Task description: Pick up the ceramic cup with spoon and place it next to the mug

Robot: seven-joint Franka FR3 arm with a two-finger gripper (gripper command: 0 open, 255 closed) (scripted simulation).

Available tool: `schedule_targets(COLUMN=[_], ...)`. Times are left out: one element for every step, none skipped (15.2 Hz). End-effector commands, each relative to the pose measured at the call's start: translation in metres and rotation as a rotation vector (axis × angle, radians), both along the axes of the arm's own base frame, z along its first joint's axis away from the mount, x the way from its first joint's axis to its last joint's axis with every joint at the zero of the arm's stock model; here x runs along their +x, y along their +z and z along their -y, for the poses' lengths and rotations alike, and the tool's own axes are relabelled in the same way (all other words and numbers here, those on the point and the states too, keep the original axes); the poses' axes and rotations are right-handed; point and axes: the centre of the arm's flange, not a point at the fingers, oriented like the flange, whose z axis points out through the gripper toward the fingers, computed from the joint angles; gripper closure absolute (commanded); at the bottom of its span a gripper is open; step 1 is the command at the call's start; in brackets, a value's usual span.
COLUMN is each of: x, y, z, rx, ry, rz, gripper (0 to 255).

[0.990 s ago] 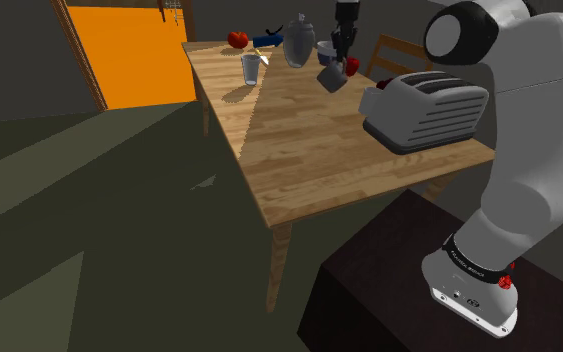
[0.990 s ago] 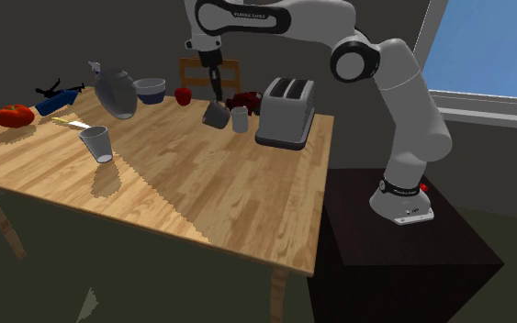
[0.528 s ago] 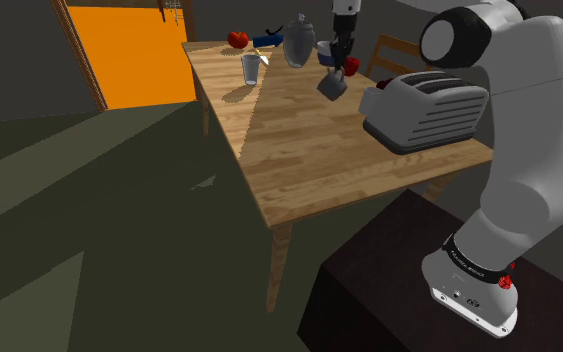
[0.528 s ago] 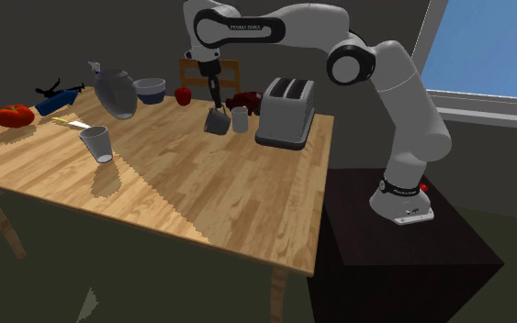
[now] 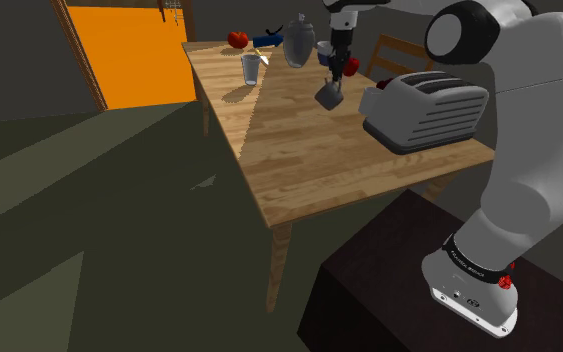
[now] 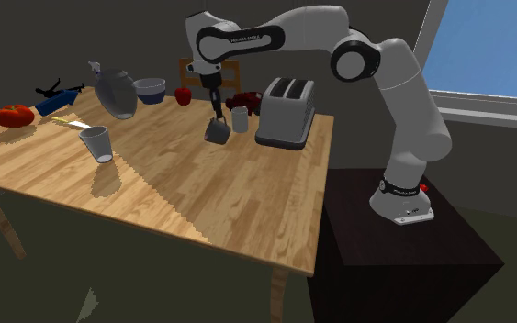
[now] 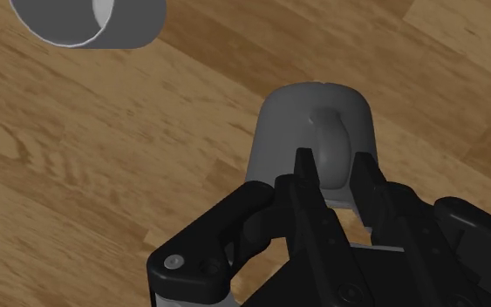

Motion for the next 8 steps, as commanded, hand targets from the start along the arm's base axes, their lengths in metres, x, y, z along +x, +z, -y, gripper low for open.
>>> schedule_targets(x=[0.001,0.001,0.001,0.001,0.001,0.001,0.001,0.001], y=[-0.011,-0.016,-0.021,-0.027,-0.032,-0.037,-0.042,-0.048], z=[0.001,0.001,0.001,0.001,0.001,0.001,0.001,0.001], rx=[0.000,0.000,0.000,0.000,0.000,0.000,0.000,0.000], ry=[0.000,0.000,0.000,0.000,0.000,0.000,0.000,0.000], rz=[0.001,0.001,0.001,0.001,0.001,0.001,0.001,0.001], gripper=[255,255,255,255,255,255,255,255])
